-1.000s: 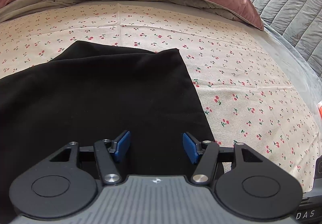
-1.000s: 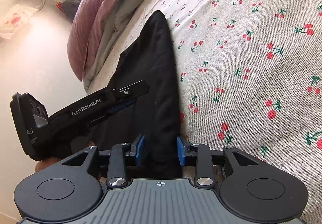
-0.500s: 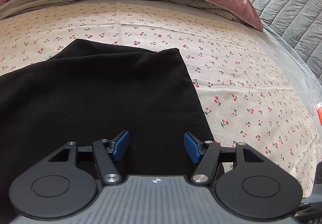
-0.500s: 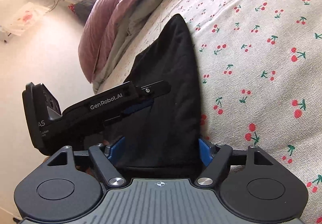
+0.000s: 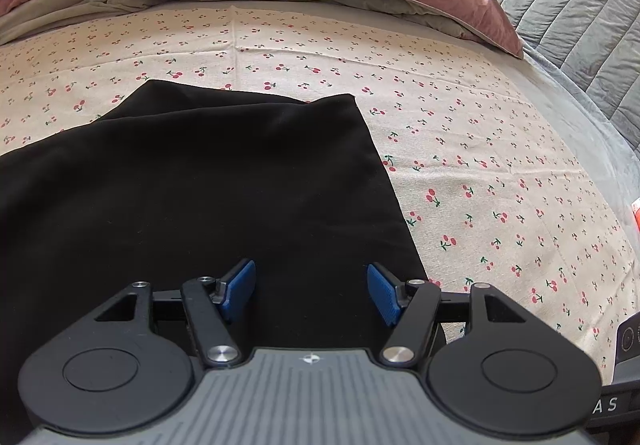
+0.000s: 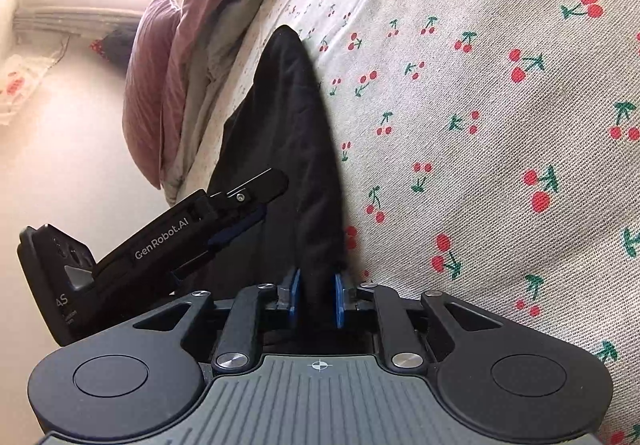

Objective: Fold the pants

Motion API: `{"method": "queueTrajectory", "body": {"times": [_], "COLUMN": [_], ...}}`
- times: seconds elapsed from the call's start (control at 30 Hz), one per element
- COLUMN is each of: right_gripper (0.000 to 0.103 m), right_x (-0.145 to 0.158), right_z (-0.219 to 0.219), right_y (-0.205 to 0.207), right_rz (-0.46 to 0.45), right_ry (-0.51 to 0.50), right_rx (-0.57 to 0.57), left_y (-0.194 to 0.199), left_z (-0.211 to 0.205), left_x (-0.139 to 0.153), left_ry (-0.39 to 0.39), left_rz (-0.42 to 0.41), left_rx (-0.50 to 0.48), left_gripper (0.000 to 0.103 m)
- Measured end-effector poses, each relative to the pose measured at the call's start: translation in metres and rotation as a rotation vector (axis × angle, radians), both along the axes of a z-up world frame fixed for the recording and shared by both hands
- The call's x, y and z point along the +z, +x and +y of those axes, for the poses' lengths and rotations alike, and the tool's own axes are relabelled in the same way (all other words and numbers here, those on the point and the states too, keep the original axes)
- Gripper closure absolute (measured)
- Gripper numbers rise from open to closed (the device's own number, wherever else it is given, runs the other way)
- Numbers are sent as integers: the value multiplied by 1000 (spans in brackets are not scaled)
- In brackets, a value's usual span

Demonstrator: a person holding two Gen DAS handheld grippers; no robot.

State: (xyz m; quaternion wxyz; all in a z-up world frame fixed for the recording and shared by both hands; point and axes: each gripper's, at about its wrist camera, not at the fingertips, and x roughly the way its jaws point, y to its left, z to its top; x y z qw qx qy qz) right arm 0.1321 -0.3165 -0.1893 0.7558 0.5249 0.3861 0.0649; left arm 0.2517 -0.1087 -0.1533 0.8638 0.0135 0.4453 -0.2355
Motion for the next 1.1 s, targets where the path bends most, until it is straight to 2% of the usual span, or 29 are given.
{"method": "queueTrajectory", "body": {"times": [0.2,0.23,0.27,0.33,0.4,0.47,0.7,0.83,0.97,1.1], "right_gripper": [89,87,82,82,81,87,94,94,94,94], "right_x": [0,1,4,6,4,3,35,42,44,49], "right_z": [1,2,2,5,6,5,23,31,37,39], "right_y": [-2,-4,-6,-8,-6,-5,-8,-4,4,7], "right_rz": [3,5,-1,-8,-1,10,-66,-57,-41,-47], "right_ry": [4,11,20,24,21,11,-148,-182,-208,-233], "right_rx": [-10,-14,-18,-21,-19,-20,-20,-23,-15,1], "left_y": [1,1,2,2,2,2,2,6,14,19], "left_z": [1,1,2,2,2,2,4,5,6,-5], "left_x": [0,0,0,0,0,0,1,7,10,24], "left_ry": [-3,-6,-7,-7,-7,-6,3,25,89,119], "left_rz": [3,5,6,7,6,7,5,2,3,-3], "left_rx": [1,1,1,1,1,1,-5,2,5,-32], "left_gripper": [35,35,35,35,35,35,35,35,35,35]}}
